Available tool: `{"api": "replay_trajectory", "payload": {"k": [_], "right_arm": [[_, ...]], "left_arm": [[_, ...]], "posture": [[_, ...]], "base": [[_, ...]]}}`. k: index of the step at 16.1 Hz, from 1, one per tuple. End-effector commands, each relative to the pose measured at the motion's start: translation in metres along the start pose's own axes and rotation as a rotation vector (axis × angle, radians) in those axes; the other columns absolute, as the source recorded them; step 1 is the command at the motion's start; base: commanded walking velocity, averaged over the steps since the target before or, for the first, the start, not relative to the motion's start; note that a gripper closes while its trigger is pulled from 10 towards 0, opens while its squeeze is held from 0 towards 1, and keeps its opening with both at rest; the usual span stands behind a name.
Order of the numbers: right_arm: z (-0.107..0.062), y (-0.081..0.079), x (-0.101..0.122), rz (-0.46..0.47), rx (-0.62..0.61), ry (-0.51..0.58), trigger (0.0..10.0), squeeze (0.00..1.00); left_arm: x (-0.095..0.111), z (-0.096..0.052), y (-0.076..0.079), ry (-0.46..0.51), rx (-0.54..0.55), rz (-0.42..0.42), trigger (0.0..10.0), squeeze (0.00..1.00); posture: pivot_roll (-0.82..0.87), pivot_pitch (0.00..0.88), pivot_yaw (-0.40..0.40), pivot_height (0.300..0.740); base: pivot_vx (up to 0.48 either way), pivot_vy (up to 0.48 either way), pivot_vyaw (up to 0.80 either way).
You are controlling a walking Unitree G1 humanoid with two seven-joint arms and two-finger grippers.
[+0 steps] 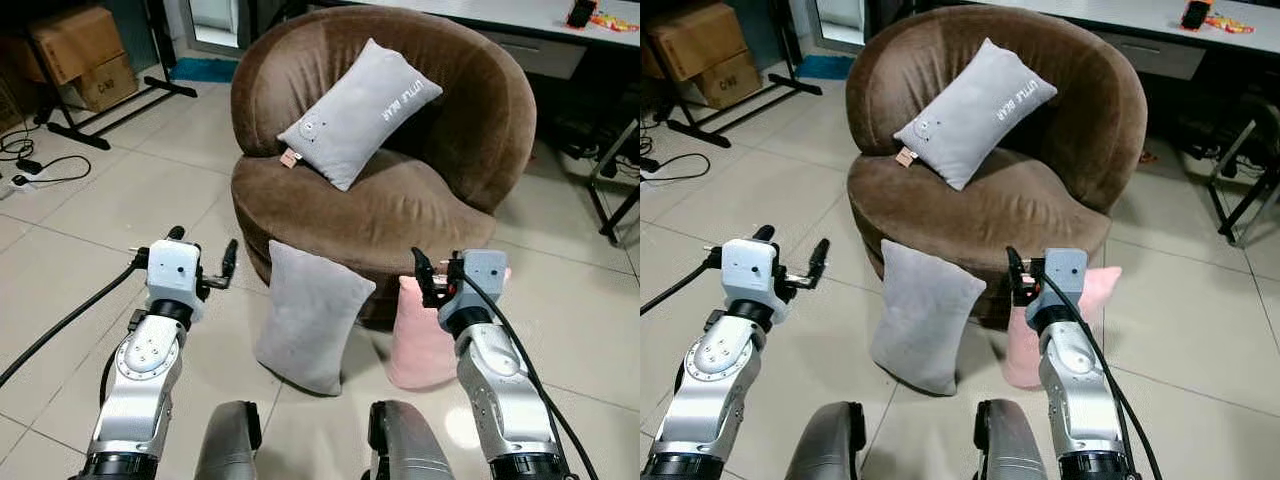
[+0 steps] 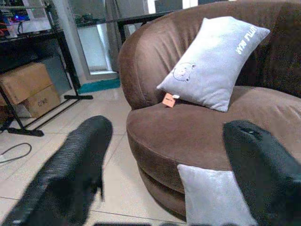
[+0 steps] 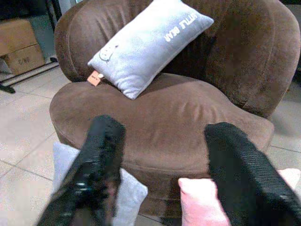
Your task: Move the pillow to the sofa from floor
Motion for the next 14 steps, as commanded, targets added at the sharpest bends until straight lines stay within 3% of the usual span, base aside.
{"api": "replay_trajectory", "payload": {"k": [1, 2, 11, 14], "right_arm": [[-0.0013, 0.0014, 0.0020, -0.008, -0.009, 0.003, 10.0, 0.00], [-0.0008, 0.0018, 0.0013, -0.007, -0.012, -0.002, 10.0, 0.00], [-0.0011, 0.0028, 0.0016, -0.021, -0.025, -0.001, 10.0, 0.00], [0.0010, 0.0040, 0.0001, -0.068, -0.037, -0.015, 10.0, 0.00]], "left_arm": [[0.0016, 0.0012, 0.0005, 0.004, -0.002, 0.026, 8.6, 0.20], [0.0016, 0.0022, 0.0015, 0.005, -0.015, 0.024, 10.0, 0.17], [0.0022, 0.0008, 0.0026, 0.016, -0.040, 0.006, 10.0, 0.21], [0.0022, 0.0002, 0.0019, 0.016, -0.040, 0.006, 10.0, 0.21]], "posture": [[-0.02, 0.000, -0.037, 0.616], [-0.02, 0.000, -0.037, 0.616], [-0.02, 0.000, -0.037, 0.616], [-0.01, 0.000, -0.039, 0.616]], "base": [[0.000, 0.000, 0.00], [0.000, 0.000, 0.00], [0.261, 0.000, 0.00], [0.303, 0.000, 0.00]]}}
Point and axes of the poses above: a point about 5 cm out from each wrist's last joint towards the gripper, its own z axis pointing out of the wrist towards the gripper, its own x axis along the axis of the wrist's last joint, y = z × x, the point moved 1 cm from there along z, pointing out of the wrist towards the gripper, and after that the axes turned 14 degrees about z, right-handed, at the moved point
